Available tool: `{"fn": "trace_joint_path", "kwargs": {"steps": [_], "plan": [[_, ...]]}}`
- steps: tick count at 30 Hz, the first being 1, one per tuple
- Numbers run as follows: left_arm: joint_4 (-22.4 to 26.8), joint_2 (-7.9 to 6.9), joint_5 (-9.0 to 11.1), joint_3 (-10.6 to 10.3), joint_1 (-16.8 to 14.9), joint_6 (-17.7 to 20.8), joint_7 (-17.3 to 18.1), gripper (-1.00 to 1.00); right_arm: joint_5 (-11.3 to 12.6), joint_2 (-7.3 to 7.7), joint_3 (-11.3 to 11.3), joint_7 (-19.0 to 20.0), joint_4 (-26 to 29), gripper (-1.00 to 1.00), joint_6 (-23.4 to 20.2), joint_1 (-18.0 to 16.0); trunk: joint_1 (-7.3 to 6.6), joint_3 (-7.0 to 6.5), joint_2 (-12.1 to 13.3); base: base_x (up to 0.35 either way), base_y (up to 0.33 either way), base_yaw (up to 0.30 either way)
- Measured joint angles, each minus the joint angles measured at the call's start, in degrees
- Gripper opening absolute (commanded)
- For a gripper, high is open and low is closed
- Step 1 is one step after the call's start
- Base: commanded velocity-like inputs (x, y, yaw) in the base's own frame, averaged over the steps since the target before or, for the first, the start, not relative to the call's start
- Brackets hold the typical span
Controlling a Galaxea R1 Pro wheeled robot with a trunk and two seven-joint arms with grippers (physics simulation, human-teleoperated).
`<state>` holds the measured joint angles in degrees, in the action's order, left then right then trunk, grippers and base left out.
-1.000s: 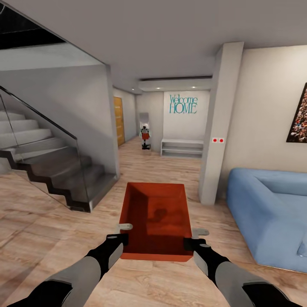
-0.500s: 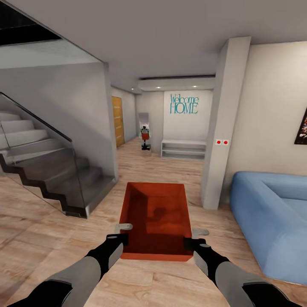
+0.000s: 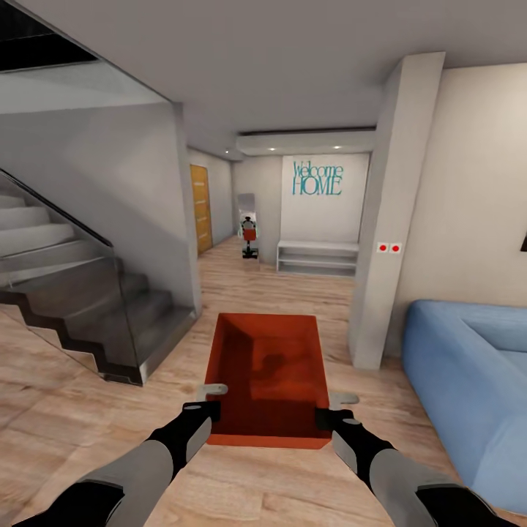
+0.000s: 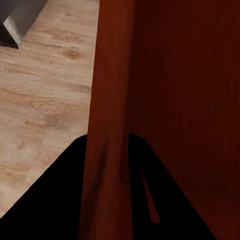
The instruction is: Move the two storage containers from the living room to the garage. In the garage, place one container on the floor and stack the other container on top of it (either order is fine).
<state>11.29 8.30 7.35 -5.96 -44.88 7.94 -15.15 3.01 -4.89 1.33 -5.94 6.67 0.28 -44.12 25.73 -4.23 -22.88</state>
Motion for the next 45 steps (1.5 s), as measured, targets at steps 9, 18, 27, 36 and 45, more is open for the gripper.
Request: {"fn": "trace_joint_path", "kwargs": {"steps": [9, 18, 27, 36, 45], "plan": [[0.0, 0.0, -0.3, 0.1, 0.0, -0.1, 0.1, -1.0, 0.1, 0.0, 0.0, 0.0, -0.1, -1.0, 0.2, 0.0, 0.0, 0.0, 0.0, 0.322, 0.0, 0.0], [0.0, 0.0, -0.3, 0.1, 0.0, -0.1, 0.1, -1.0, 0.1, 0.0, 0.0, 0.0, -0.1, -1.0, 0.2, 0.0, 0.0, 0.0, 0.0, 0.322, 0.0, 0.0], [0.1, 0.0, -0.2, 0.1, 0.0, -0.1, 0.1, -1.0, 0.1, 0.0, 0.0, 0.0, -0.1, -1.0, 0.2, 0.0, 0.0, 0.0, 0.0, 0.322, 0.0, 0.0], [0.1, 0.0, -0.3, 0.1, 0.0, -0.1, 0.1, -1.0, 0.1, 0.0, 0.0, 0.0, -0.1, -1.0, 0.2, 0.0, 0.0, 0.0, 0.0, 0.322, 0.0, 0.0], [0.1, 0.0, -0.3, 0.1, 0.0, -0.1, 0.1, -1.0, 0.1, 0.0, 0.0, 0.0, -0.1, -1.0, 0.2, 0.0, 0.0, 0.0, 0.0, 0.322, 0.0, 0.0]]}}
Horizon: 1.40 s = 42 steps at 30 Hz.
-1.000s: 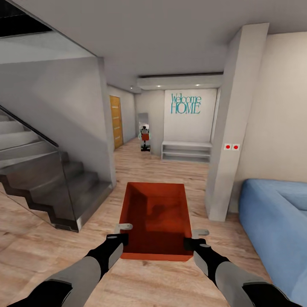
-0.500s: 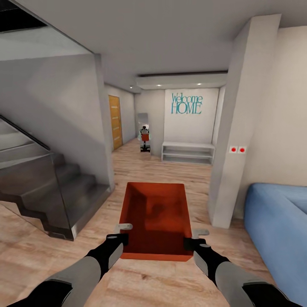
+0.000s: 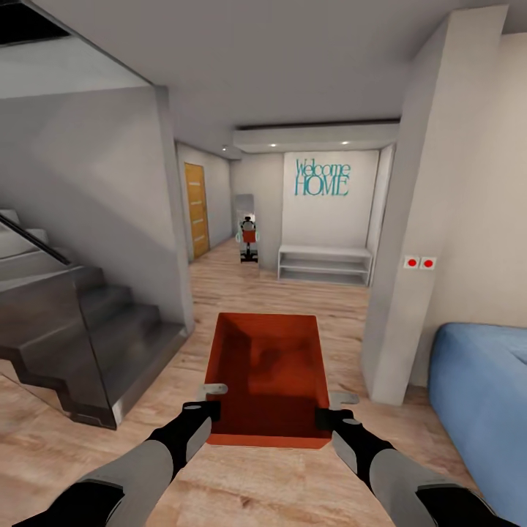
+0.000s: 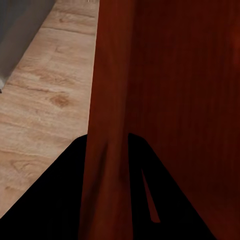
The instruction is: Move the two storage containers from the living room to the garage. In the garage, place one container on the floor and stack the other container on top of it (either order is fine).
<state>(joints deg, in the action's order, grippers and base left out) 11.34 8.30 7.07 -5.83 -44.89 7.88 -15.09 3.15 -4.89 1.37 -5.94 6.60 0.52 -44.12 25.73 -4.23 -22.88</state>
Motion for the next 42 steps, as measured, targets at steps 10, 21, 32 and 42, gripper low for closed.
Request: {"fn": "trace_joint_path", "kwargs": {"steps": [10, 21, 32, 42], "plan": [[0.0, 0.0, 0.0, 0.0, 0.0, 0.0, 0.0, -1.0, 0.0, 0.0, 0.0, 0.0, 0.0, -1.0, 0.0, 0.0, 0.0, 0.0, 0.0, 0.322, 0.0, 0.0], [0.0, 0.0, 0.3, -0.1, 0.0, 0.1, -0.1, -1.0, -0.2, 0.0, -0.1, 0.0, 0.1, -1.0, -0.3, 0.0, 0.0, 0.0, 0.0, 0.322, 0.0, 0.0], [0.0, 0.0, 0.0, 0.0, 0.0, 0.0, 0.0, -1.0, 0.0, 0.01, 0.0, 0.1, 0.0, -1.0, 0.0, 0.0, 0.0, 0.0, 0.0, 0.322, 0.0, 0.0], [0.0, 0.0, 0.1, -0.1, 0.0, 0.0, 0.0, -1.0, 0.0, 0.0, 0.0, 0.0, 0.0, -1.0, -0.1, 0.0, 0.0, 0.0, 0.0, 0.322, 0.0, 0.0]]}}
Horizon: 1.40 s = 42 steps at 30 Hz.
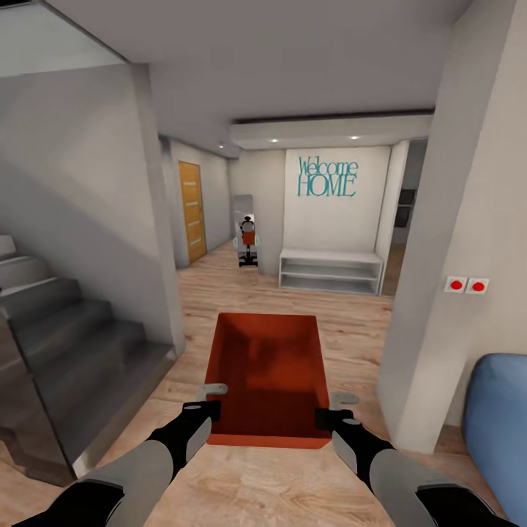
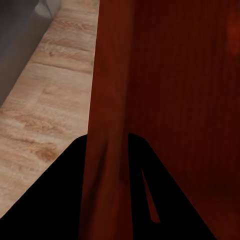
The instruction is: Move the two storage containers from the living room to the garage. In the garage, place one container on the floor and stack the other container on top of it (either order is fine).
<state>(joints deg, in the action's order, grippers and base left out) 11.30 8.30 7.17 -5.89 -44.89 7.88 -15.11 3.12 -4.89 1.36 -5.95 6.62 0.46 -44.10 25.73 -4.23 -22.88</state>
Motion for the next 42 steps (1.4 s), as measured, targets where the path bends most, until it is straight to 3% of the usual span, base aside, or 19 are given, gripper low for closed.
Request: {"fn": "trace_joint_path", "kwargs": {"steps": [42], "plan": [[0.0, 0.01, 0.2, 0.0, 0.0, 0.1, 0.0, -1.0, -0.1, 0.06, 0.0, 0.2, 0.0, -1.0, -0.2, 0.0, 0.0, 0.0, 0.0, 0.322, 0.0, 0.0]]}}
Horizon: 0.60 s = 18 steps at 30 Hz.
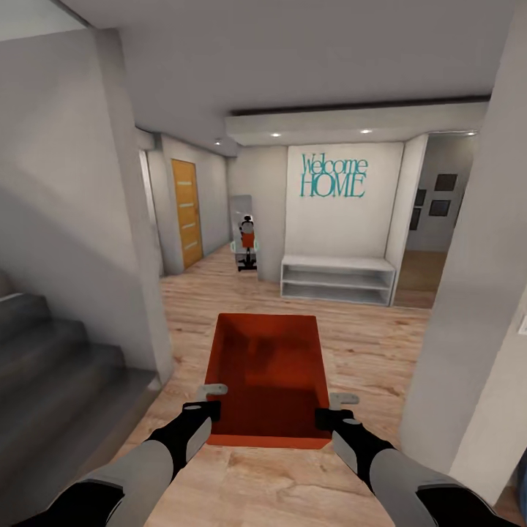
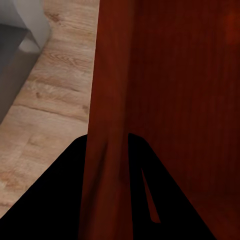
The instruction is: Move the two storage containers from the living room to the garage. In the garage, place one container on the floor and stack the other container on top of it (either order is fine).
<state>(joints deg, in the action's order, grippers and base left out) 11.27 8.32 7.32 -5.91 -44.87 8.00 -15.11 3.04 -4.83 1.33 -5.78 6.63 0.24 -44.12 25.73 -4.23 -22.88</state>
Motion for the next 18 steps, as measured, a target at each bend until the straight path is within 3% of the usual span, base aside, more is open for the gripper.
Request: {"fn": "trace_joint_path", "kwargs": {"steps": [18], "plan": [[0.0, 0.02, -0.2, 0.0, 0.0, -0.1, 0.0, -1.0, 0.2, 0.02, 0.0, 0.0, -0.1, -1.0, 0.3, 0.0, 0.0, 0.0, 0.0, 0.322, 0.0, 0.0]]}}
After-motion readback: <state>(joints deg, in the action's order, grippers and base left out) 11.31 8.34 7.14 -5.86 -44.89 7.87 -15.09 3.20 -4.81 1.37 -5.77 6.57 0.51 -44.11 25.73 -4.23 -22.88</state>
